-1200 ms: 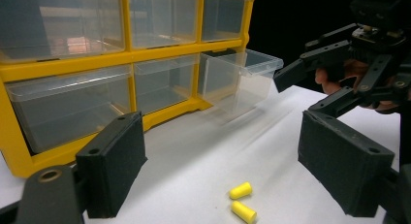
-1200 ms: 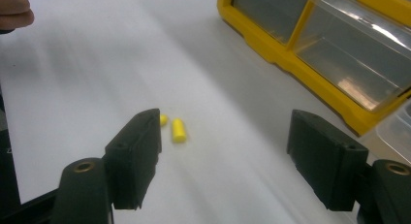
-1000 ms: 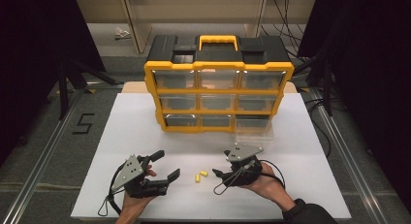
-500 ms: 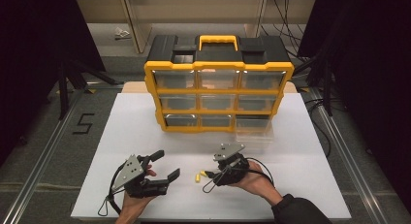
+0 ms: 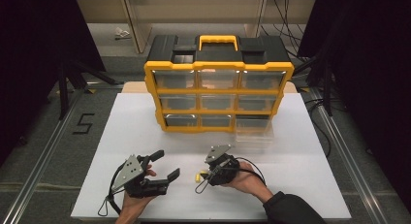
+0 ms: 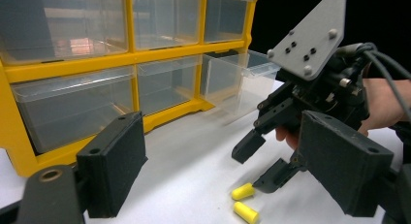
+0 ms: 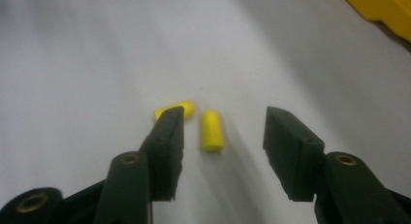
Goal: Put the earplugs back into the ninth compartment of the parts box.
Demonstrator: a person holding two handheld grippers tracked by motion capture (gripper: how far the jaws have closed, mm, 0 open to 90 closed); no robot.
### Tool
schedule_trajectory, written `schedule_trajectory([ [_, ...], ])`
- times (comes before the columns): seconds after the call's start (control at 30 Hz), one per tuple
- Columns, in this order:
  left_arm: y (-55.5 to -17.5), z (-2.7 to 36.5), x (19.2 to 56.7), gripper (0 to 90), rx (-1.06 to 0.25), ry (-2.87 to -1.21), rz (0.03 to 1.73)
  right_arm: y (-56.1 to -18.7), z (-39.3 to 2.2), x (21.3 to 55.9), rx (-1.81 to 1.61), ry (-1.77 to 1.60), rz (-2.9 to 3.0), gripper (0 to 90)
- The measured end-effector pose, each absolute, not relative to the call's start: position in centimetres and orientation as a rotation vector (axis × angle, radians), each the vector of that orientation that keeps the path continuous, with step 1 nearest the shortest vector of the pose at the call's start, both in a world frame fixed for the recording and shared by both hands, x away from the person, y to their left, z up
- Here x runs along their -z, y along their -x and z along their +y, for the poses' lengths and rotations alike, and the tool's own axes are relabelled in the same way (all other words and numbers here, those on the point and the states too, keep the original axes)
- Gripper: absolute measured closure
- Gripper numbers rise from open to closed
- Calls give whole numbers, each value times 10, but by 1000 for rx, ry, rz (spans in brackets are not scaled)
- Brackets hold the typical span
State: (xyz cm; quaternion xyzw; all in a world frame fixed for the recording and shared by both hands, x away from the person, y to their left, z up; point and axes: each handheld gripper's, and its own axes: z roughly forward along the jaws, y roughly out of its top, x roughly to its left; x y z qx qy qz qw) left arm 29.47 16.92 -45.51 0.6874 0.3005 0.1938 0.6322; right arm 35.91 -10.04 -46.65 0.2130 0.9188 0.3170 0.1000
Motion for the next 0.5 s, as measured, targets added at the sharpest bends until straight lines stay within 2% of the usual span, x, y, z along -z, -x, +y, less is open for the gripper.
schedule_trajectory([
  [0.17, -295, 169, 455, 172, -444, -1572, 686, -361, -94, 471, -911, -623, 2746, 554],
  [0.5, -295, 170, 455, 173, -438, -1565, 687, -365, -91, 478, -859, -636, 2775, 705],
])
